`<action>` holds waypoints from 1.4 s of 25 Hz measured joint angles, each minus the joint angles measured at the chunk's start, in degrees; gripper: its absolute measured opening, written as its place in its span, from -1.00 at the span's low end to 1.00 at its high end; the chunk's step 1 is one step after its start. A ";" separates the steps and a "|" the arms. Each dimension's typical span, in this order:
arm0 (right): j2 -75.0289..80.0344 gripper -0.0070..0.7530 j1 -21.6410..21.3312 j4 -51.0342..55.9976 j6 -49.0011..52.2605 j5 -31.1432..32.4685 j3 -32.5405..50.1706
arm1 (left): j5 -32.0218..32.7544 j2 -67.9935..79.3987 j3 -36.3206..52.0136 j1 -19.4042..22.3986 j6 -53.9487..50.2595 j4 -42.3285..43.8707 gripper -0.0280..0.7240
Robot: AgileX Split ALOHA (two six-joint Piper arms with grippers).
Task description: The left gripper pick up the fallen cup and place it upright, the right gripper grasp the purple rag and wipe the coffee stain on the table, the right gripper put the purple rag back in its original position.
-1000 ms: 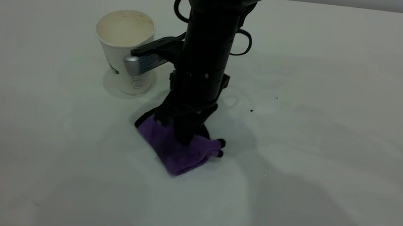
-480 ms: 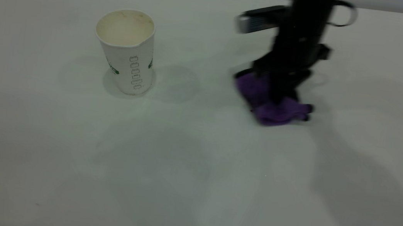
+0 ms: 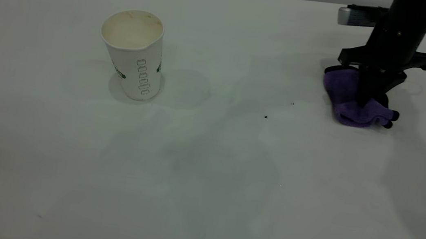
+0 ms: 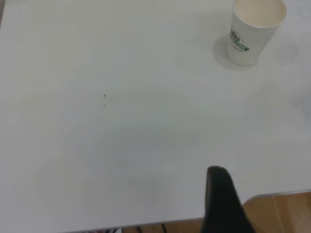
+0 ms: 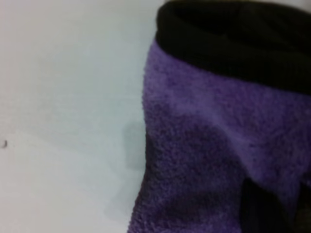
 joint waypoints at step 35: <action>-59.00 0.17 0.06 1.42 4.99 15.68 30.47 | 0.00 0.00 0.00 0.00 0.00 0.00 0.34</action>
